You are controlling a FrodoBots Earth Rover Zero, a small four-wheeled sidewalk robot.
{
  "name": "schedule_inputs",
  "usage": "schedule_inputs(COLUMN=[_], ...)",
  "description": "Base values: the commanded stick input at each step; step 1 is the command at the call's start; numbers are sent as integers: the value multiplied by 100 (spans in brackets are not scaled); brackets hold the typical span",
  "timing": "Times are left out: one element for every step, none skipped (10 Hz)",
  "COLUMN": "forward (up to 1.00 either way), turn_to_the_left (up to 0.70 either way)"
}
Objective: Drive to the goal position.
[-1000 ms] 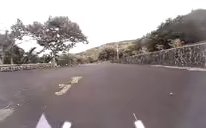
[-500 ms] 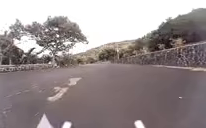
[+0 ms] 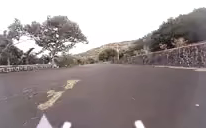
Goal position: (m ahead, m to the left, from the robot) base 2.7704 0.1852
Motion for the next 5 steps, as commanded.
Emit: schedule_inputs(forward=[70,70,70,70,70], turn_to_the_left=[0,0,0,0,0])
